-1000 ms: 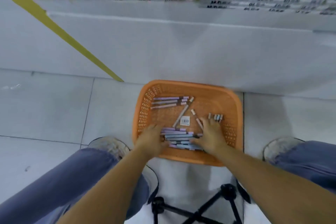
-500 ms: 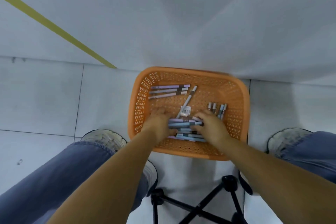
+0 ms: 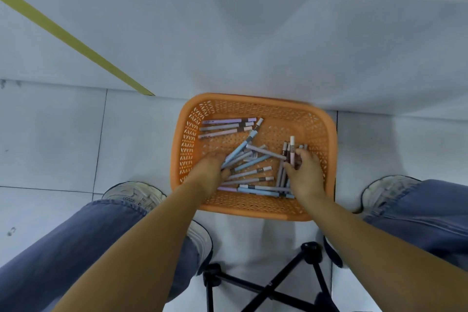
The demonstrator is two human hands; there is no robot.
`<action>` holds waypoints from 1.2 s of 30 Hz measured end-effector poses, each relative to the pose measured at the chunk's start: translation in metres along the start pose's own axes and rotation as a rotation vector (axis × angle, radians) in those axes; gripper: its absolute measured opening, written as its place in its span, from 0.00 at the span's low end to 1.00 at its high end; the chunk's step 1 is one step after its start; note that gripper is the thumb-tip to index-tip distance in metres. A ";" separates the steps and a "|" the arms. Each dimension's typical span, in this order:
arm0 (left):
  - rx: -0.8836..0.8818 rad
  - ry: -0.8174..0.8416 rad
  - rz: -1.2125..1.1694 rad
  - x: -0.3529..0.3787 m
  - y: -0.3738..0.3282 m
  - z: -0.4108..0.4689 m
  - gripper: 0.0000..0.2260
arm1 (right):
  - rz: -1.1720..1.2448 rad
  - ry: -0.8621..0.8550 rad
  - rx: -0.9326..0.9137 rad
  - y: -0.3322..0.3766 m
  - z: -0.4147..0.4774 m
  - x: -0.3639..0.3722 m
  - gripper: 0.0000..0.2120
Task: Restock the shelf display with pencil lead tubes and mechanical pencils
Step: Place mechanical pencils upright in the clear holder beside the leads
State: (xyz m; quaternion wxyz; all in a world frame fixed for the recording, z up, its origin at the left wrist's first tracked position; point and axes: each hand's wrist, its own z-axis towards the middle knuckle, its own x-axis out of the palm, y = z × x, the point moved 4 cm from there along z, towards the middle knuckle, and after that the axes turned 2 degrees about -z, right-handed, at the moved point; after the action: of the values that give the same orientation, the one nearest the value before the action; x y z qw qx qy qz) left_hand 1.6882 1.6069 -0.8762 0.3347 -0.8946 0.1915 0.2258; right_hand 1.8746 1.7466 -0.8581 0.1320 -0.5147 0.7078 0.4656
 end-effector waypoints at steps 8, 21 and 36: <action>-0.085 0.017 -0.265 0.002 0.009 -0.006 0.17 | -0.065 0.076 -0.015 0.008 0.011 0.019 0.10; -0.100 -0.158 -0.663 -0.016 -0.020 -0.037 0.11 | 0.184 0.328 -0.105 0.052 -0.013 -0.013 0.05; 0.277 -0.429 -1.140 -0.092 -0.168 -0.146 0.14 | 0.210 0.348 -0.574 0.148 -0.126 -0.116 0.05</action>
State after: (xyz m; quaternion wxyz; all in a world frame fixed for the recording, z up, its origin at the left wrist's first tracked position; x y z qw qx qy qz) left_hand 1.7354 1.6424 -0.6423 0.5464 -0.7391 -0.3600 0.1597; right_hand 1.8356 1.7223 -0.6368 -0.1891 -0.5269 0.6090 0.5619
